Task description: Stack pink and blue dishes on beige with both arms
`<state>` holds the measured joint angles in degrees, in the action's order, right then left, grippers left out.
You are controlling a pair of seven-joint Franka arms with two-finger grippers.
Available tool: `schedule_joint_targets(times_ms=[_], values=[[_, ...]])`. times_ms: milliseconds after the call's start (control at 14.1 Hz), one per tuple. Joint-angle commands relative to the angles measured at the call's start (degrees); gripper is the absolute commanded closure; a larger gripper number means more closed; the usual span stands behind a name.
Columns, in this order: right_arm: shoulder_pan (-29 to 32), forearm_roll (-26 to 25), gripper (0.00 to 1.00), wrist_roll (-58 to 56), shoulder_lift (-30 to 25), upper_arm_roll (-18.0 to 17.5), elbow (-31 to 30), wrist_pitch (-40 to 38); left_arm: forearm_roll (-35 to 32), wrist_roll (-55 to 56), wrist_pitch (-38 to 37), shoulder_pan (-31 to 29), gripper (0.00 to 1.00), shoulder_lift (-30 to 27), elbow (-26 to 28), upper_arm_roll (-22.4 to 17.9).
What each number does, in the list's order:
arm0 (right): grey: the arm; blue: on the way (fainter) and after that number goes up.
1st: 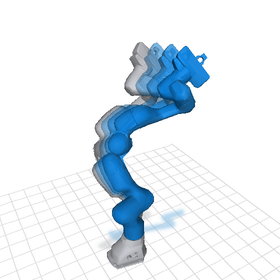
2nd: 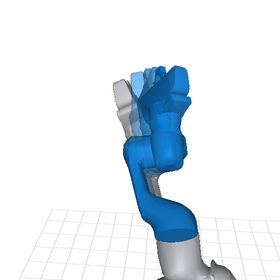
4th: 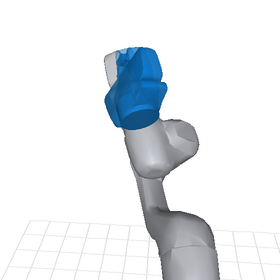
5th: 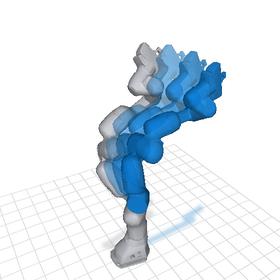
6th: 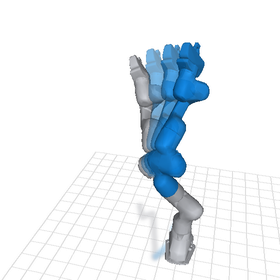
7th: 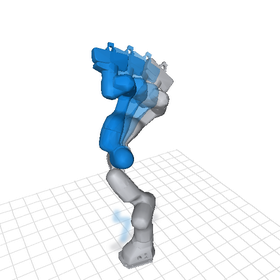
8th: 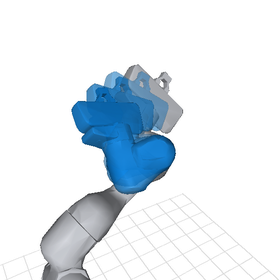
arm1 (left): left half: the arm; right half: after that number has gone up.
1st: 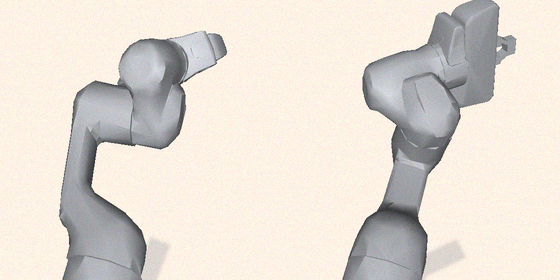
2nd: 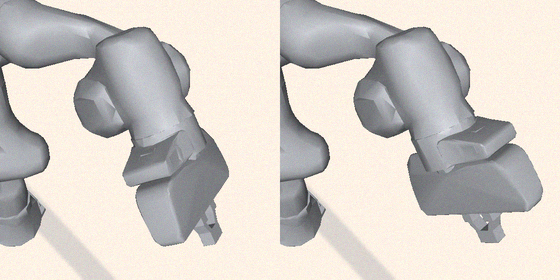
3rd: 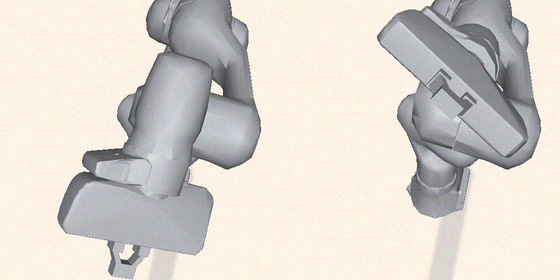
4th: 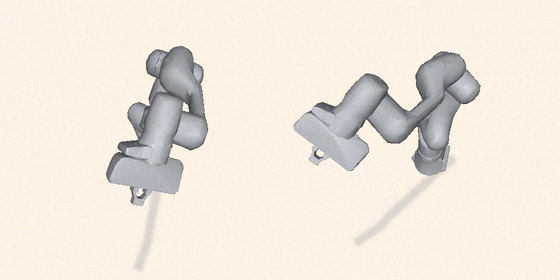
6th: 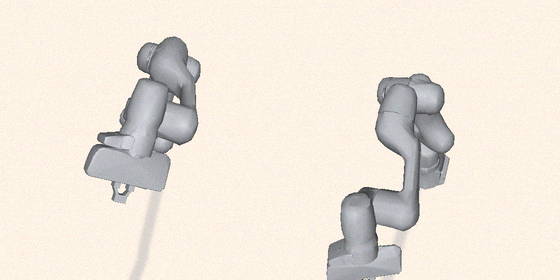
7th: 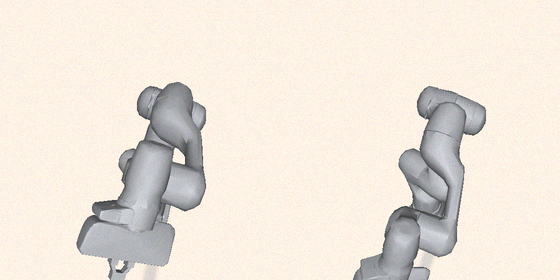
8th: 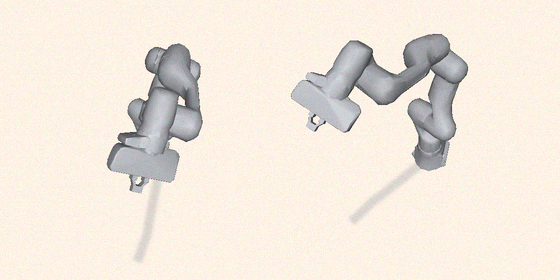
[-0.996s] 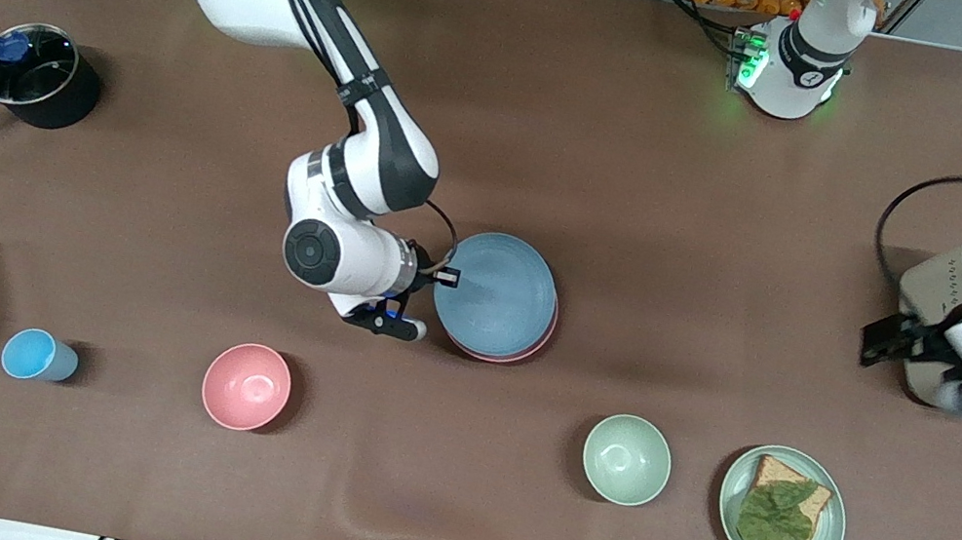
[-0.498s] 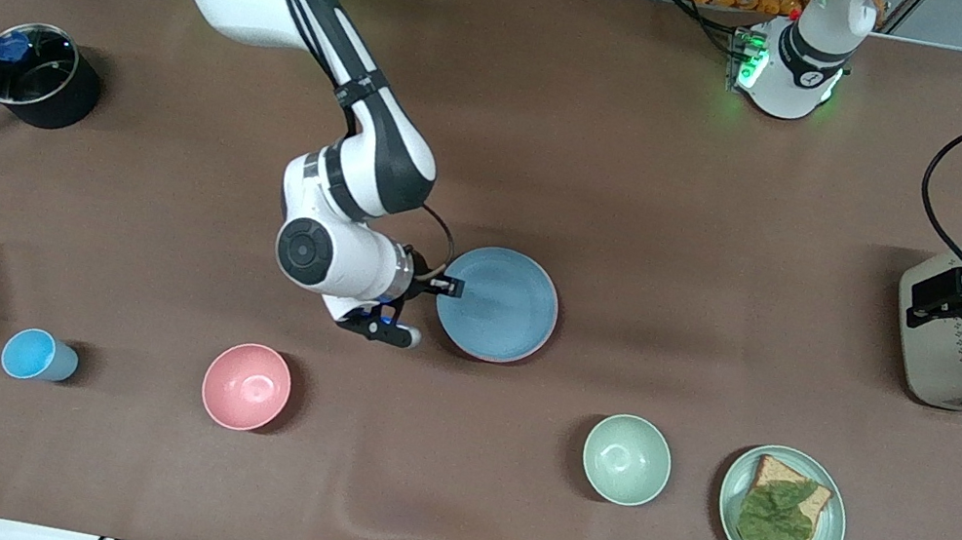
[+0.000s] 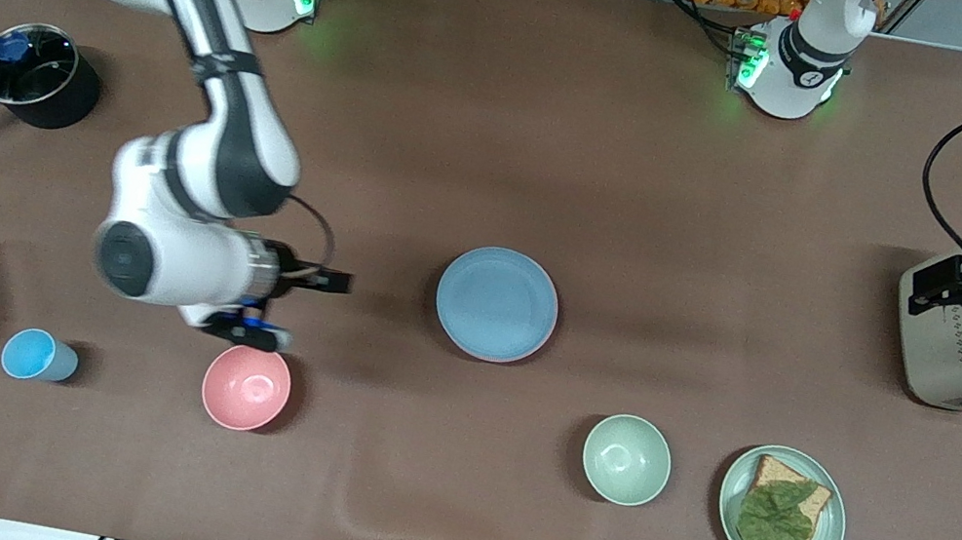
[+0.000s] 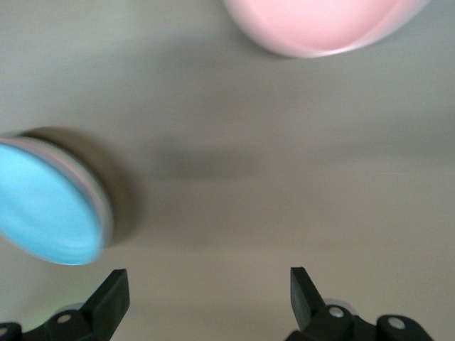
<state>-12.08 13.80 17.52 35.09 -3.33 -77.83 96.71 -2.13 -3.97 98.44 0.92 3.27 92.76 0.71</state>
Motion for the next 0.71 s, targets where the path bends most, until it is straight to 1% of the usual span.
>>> schedule_joint_targets(times_ms=[0,71,213,356,427,498,569,640], values=[[4.2,-9.2,0.00,-2.2,-3.6,-1.1,-1.7,-3.9,1.3,-3.1,0.0,2.2,0.00,-4.3,3.4,-3.5],[5.4,-11.0,0.00,-2.7,-4.6,-1.1,-1.7,-5.0,1.3,-3.0,-1.0,2.2,0.00,-4.6,3.1,-3.4],[8.3,-11.4,0.00,-5.6,-6.6,-1.0,-1.7,-6.8,1.3,-3.3,-4.9,2.2,0.00,-4.3,2.6,-3.3],[9.3,-12.2,0.00,-9.8,-9.8,0.8,-3.3,-6.7,1.3,-3.5,-6.1,2.0,0.00,-4.2,2.2,-3.4],[9.6,-12.4,0.00,-9.9,-12.5,1.8,-5.3,-6.3,1.3,-3.5,-6.2,2.1,0.00,-4.2,2.2,-3.4],[9.9,-12.4,0.00,-10.0,-16.3,2.5,-8.5,-4.9,1.3,-2.9,-6.2,2.1,0.00,-4.1,2.2,-3.4],[10.0,-12.6,0.00,-10.1,-20.0,2.6,-10.9,-3.2,1.3,-2.6,-6.2,2.3,0.00,-4.0,1.9,-3.3],[10.1,-12.9,0.00,-11.0,-22.8,3.7,-12.0,-2.9,1.2,-2.6,-6.2,2.5,0.00,-3.9,1.2,-3.2]])
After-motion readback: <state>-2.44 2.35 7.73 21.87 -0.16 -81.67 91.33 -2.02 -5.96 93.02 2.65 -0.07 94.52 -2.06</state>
